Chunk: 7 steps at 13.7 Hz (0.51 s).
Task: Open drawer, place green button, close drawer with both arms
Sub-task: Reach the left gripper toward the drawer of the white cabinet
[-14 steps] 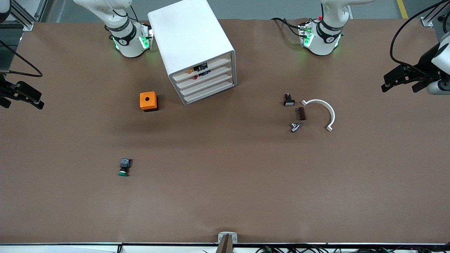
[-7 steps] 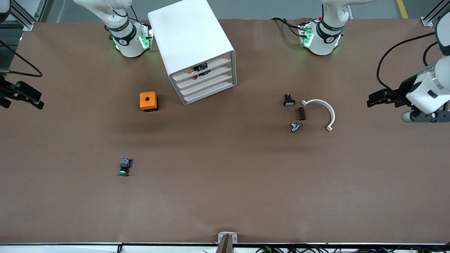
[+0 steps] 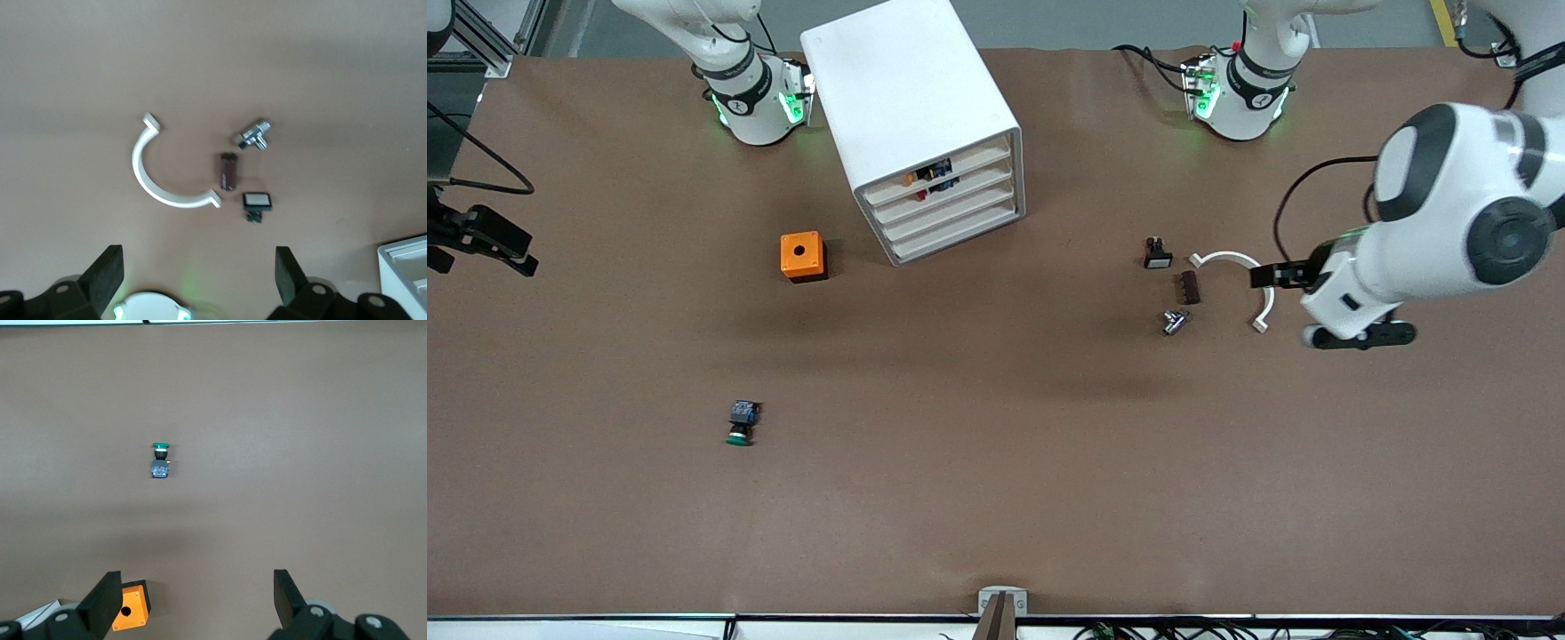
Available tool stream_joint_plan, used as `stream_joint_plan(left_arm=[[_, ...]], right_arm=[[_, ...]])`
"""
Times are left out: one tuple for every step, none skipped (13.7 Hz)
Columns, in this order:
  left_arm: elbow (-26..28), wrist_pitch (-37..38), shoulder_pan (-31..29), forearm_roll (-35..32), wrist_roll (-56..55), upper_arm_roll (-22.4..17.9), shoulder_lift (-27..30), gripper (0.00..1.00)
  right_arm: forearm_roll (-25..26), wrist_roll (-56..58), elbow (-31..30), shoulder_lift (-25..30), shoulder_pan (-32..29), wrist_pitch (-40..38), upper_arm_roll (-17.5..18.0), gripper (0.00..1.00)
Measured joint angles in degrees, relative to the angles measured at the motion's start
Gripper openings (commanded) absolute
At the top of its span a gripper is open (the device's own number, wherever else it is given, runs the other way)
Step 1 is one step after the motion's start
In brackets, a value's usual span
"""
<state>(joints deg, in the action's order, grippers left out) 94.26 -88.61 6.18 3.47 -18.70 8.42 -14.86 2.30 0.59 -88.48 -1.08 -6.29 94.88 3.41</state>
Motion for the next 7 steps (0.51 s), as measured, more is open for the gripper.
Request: stream_joint_plan(left_arm=[[-1.5,1.8,1.6,0.8,-4.1,0.1,-1.6,1.00],[-3.4,3.8,2.9,3.0,-8.3,0.2,-3.4,1.00],[-5.4,5.3,3.9,6.1,-12.3,0.2,-5.4,1.00],[-7.1,6.1,4.7,8.9,-16.3,0.2,-7.4,1.00],[-8.4,6.5,5.6,11.5,-20.9,0.2,-9.2,1.00],[-9.2,6.8,6.7,13.0,-25.4,0.3,-10.8,1.00],[-9.7,6.9,8.1,14.0,-30.0,0.3,-12.4,1.00]], right_arm=[[0.0,0.0,0.0,0.0,0.0,0.0,0.0,1.00],[0.0,0.0,0.0,0.0,0.0,0.0,0.0,1.00],[0.0,0.0,0.0,0.0,0.0,0.0,0.0,1.00],[0.0,0.0,0.0,0.0,0.0,0.0,0.0,1.00],[0.0,0.0,0.0,0.0,0.0,0.0,0.0,1.00],[0.0,0.0,0.0,0.0,0.0,0.0,0.0,1.00],[0.0,0.0,0.0,0.0,0.0,0.0,0.0,1.00]])
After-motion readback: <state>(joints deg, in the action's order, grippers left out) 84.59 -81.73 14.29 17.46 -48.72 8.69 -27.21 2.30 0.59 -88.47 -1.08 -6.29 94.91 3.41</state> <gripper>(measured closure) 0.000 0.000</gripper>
